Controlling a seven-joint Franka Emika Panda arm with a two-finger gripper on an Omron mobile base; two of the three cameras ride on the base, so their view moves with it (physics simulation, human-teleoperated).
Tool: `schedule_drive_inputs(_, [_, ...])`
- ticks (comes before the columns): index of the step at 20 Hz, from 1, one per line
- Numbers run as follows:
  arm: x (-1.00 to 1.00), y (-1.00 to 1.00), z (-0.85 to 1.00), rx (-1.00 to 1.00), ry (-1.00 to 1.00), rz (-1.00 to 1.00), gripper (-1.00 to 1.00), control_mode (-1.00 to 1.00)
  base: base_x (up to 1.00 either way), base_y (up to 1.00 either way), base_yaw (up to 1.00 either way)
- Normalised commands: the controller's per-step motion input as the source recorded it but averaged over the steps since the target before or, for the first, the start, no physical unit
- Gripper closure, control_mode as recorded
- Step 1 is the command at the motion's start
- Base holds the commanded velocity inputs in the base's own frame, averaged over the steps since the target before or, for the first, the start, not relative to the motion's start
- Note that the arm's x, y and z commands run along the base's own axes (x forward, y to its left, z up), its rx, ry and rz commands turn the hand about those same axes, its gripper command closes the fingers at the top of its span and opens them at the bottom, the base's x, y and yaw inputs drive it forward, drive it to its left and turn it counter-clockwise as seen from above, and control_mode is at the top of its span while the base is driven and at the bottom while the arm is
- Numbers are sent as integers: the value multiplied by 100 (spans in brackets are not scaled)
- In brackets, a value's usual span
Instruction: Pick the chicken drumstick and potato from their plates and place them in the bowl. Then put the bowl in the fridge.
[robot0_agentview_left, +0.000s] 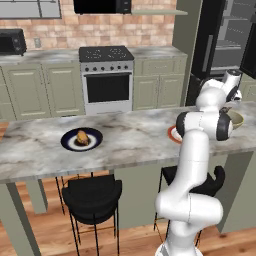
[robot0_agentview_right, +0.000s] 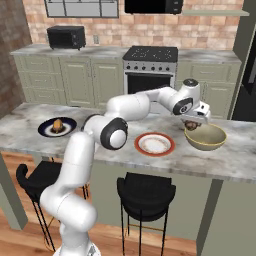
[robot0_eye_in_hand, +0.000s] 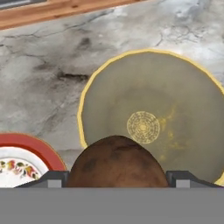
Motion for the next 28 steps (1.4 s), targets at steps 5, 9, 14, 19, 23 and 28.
schedule_drive_inputs(5, [0,0,-28,-1,0,0,100,-100,0,0,0])
schedule_drive_inputs(9, [0,0,-23,0,1,0,100,-100,0,0,0])
schedule_drive_inputs(14, [0,-2,-18,0,3,0,100,-100,0,0,0])
schedule_drive_inputs(19, [0,-4,-17,0,2,1,100,-100,0,0,0])
schedule_drive_inputs(23, [0,-2,-15,0,7,0,100,-100,0,0,0])
schedule_drive_inputs(28, [0,-8,-9,0,3,1,100,-100,0,0,0])
